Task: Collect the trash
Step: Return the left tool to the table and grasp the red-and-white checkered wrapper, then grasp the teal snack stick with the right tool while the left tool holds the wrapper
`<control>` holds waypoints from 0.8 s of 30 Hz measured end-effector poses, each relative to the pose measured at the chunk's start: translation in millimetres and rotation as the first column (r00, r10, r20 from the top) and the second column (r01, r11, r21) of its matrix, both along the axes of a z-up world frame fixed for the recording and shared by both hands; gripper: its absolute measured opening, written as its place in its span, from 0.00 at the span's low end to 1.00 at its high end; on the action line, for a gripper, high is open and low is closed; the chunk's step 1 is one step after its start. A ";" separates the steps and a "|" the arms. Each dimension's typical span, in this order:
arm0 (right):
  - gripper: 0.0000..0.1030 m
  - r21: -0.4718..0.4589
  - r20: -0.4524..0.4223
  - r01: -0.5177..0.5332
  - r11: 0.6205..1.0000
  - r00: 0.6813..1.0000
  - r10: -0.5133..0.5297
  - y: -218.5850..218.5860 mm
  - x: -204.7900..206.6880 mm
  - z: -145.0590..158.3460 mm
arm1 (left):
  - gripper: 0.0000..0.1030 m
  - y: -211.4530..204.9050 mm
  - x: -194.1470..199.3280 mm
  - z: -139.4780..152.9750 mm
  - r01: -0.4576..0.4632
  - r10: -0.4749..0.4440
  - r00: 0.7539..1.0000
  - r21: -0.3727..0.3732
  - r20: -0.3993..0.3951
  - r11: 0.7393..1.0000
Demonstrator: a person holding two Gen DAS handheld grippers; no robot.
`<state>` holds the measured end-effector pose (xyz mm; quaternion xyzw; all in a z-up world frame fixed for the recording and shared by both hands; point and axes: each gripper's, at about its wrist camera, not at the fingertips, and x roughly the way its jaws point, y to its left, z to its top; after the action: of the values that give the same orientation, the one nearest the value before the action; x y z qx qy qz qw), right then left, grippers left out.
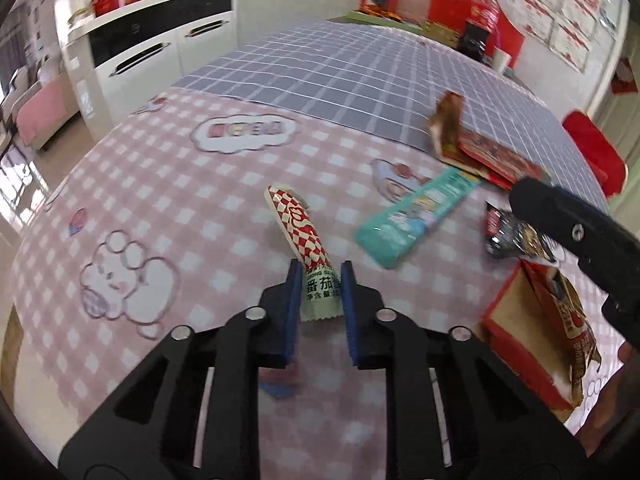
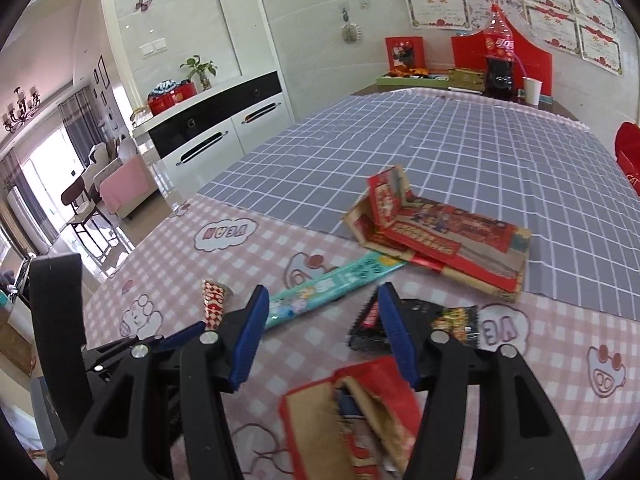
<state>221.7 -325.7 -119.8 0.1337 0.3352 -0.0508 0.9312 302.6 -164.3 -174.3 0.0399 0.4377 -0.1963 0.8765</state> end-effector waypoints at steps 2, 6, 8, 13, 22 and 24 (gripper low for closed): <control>0.55 0.018 -0.010 -0.013 1.000 1.000 0.013 7.5 6.3 -2.1 | 0.15 11.7 4.2 1.7 -0.029 0.029 1.000 -0.011 0.004 1.000; 0.57 0.071 -0.056 -0.001 0.997 0.998 0.005 21.9 25.3 -11.9 | 0.15 34.2 16.1 7.4 -0.075 0.076 0.997 -0.036 0.015 0.997; 0.62 0.099 -0.078 0.030 0.995 0.997 -0.023 26.7 34.2 -18.4 | 0.15 39.6 21.3 8.2 -0.082 0.083 0.996 -0.043 0.017 0.996; 0.71 0.058 -0.110 0.149 0.987 0.984 -0.142 32.4 49.9 -28.7 | 0.15 46.2 34.0 9.6 -0.079 0.081 0.997 -0.063 0.021 0.995; 0.74 -0.025 -0.185 0.238 0.971 0.953 -0.239 37.1 72.0 -44.6 | 0.15 64.4 53.1 7.1 -0.094 0.096 0.995 -0.103 0.013 0.990; 0.74 -0.028 -0.186 0.251 0.968 0.950 -0.252 34.6 74.5 -48.0 | 0.15 67.0 55.6 6.4 -0.085 0.087 0.996 -0.108 0.012 0.990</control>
<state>296.2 -291.1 -167.8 0.1678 0.4018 -0.1821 0.8816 358.2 -97.3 -167.8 -0.0248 0.4205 -0.1813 0.8886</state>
